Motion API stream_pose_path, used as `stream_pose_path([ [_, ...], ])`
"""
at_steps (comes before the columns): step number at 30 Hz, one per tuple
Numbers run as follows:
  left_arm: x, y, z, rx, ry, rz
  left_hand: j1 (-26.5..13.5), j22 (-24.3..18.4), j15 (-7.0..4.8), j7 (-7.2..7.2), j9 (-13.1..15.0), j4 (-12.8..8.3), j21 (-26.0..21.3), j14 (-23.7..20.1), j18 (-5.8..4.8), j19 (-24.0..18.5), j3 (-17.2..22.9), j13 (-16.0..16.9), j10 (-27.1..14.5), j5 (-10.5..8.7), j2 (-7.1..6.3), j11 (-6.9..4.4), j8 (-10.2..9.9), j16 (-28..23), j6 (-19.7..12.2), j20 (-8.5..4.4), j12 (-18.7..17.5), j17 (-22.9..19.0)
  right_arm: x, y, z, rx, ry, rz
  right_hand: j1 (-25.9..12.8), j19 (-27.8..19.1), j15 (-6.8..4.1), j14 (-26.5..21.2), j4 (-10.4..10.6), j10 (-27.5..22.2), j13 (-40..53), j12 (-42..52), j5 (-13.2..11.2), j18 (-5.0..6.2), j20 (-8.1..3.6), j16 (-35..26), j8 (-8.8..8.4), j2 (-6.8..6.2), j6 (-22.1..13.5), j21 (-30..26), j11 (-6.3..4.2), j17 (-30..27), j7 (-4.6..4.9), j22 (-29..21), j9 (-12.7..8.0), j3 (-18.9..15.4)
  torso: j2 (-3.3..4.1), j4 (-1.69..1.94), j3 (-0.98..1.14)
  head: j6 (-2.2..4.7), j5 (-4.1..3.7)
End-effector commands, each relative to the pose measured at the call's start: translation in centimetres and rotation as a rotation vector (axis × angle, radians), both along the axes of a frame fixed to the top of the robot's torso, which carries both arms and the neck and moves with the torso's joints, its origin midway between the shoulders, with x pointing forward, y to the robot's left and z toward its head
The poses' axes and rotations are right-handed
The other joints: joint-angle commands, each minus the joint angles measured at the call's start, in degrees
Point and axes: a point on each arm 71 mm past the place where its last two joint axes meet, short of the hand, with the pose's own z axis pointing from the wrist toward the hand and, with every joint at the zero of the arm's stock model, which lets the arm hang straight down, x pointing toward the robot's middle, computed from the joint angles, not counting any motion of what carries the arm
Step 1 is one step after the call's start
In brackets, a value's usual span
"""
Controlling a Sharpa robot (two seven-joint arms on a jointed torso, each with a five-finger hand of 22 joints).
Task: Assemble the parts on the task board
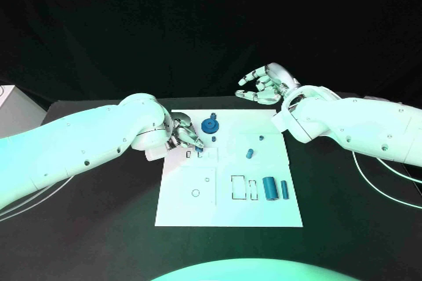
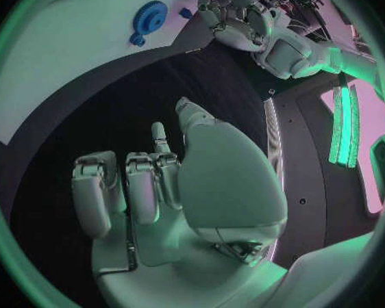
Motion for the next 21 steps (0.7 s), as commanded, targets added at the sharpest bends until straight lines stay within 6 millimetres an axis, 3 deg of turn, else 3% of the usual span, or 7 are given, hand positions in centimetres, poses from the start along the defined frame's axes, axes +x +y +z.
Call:
stream_pose_path([
  [1, -0.04, -0.17, -0.13, 0.028, -0.016, -0.011, 0.1, 5.4, -0.32, -1.53, 4.2, -9.6, 0.4, 6.0, -0.87, 1.0, 9.2, 0.2, 0.5, 0.61, 0.11, 0.01, 0.1, 0.2, 2.2, -0.32, 0.4, 15.1, -0.05, 0.16, -0.07, -0.007, 0.004, 0.017, -0.6, 6.0, 0.43, 5.4, 0.1, 3.4, 12.8, -0.2, 0.3, -0.82, 0.43, -0.3, 0.17, 0.16, -0.3, 0.3, 0.42, 12.3, 0.0, 15.1, -0.1, -0.3, 0.0, -0.05, -0.02, -0.1, 0.06],
  [21, -0.53, -0.6, -1.03, 0.072, -0.043, -0.038, -0.1, 5.7, -0.46, -1.73, 4.4, -9.6, 0.5, 6.0, -0.94, 1.2, 9.0, 0.9, 1.0, 1.81, -0.03, -0.17, 0.1, 0.2, 2.6, -0.42, 0.9, 15.1, -0.08, 0.1, -0.12, -0.008, 0.006, 0.017, -0.6, 6.0, 0.43, 5.4, 0.1, 3.4, 12.8, -0.2, 0.3, -0.82, 0.43, -0.3, 0.17, 0.16, -0.3, 0.3, 0.42, 12.3, 0.0, 15.1, -0.1, -0.3, 0.07, -0.09, 0.04, -0.34, 0.17],
])
